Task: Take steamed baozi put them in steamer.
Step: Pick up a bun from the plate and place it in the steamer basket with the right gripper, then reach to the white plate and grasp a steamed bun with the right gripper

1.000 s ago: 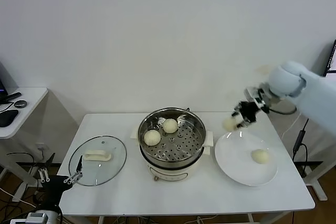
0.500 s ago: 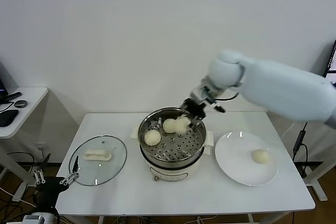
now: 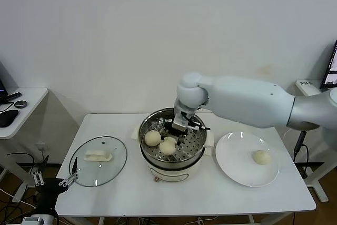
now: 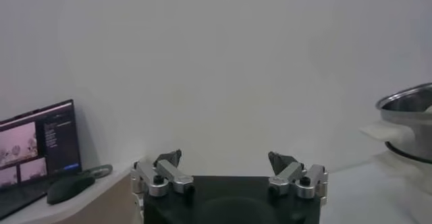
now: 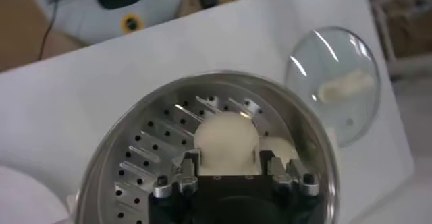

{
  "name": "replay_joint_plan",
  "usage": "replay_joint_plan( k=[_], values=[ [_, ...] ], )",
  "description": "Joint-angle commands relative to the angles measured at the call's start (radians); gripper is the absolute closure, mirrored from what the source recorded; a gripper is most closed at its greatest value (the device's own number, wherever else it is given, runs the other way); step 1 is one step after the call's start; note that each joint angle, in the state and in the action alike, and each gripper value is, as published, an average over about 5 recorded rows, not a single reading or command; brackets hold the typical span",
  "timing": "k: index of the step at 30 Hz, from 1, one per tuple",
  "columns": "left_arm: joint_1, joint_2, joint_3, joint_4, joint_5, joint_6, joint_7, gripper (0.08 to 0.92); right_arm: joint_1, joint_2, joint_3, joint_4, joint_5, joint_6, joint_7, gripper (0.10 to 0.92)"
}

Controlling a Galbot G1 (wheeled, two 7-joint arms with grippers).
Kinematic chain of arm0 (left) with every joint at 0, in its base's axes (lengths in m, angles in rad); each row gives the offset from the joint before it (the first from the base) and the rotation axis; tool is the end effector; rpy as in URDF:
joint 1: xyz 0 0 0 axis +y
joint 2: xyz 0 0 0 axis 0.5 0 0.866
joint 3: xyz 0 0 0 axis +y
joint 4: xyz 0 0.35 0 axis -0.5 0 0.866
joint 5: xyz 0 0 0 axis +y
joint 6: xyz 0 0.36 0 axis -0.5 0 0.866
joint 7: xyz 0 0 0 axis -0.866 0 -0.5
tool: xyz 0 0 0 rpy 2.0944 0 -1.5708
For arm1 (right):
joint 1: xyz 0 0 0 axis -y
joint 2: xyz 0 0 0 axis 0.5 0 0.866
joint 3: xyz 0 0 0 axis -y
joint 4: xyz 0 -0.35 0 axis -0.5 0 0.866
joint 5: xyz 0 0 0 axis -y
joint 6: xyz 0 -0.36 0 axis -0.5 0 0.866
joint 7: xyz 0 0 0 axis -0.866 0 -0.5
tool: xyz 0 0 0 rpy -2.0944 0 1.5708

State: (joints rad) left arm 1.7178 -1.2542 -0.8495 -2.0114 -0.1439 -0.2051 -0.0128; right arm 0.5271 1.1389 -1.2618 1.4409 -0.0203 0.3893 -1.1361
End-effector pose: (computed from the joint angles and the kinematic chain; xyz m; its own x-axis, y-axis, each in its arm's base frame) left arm 0.1458 0.1602 -0.3125 -0.9940 -0.0950 -0.0547 -0.1070 0.9488 0.2971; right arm 0.5065 0.1507 -0.0742 -0.0063 -0.2206 0.9753 -0.1762 -0.9598 -0.2183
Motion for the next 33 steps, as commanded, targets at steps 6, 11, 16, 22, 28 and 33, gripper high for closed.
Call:
replay_joint_plan(
  k=[6, 11, 16, 22, 28, 33],
  values=[
    [-0.001, -0.003, 0.002, 0.003, 0.000, -0.001, 0.000, 0.177, -0.037, 0.000, -0.028, 0.013, -0.138, 0.119, 0.002, 0.481],
    [-0.002, -0.003, 0.002, 0.004, 0.000, -0.002, -0.001, 0.177, -0.058, -0.004, -0.012, -0.002, -0.149, 0.116, 0.015, 0.423],
    [0.000, -0.002, 0.001, 0.004, 0.001, -0.005, -0.001, 0.177, -0.043, -0.022, 0.027, -0.006, -0.122, 0.101, 0.022, 0.294],
    [-0.003, 0.005, -0.001, 0.009, 0.000, -0.008, -0.001, 0.177, 0.047, -0.125, 0.081, 0.054, 0.006, -0.006, -0.024, 0.207],
    [-0.009, 0.013, 0.000, 0.011, -0.001, -0.009, -0.001, 0.177, 0.124, -0.285, 0.088, 0.148, 0.170, -0.291, -0.082, 0.203],
    [-0.012, 0.021, 0.009, 0.007, -0.001, -0.011, 0.000, 0.177, 0.120, -0.466, 0.088, 0.188, 0.211, -0.519, -0.145, 0.203]
  ],
)
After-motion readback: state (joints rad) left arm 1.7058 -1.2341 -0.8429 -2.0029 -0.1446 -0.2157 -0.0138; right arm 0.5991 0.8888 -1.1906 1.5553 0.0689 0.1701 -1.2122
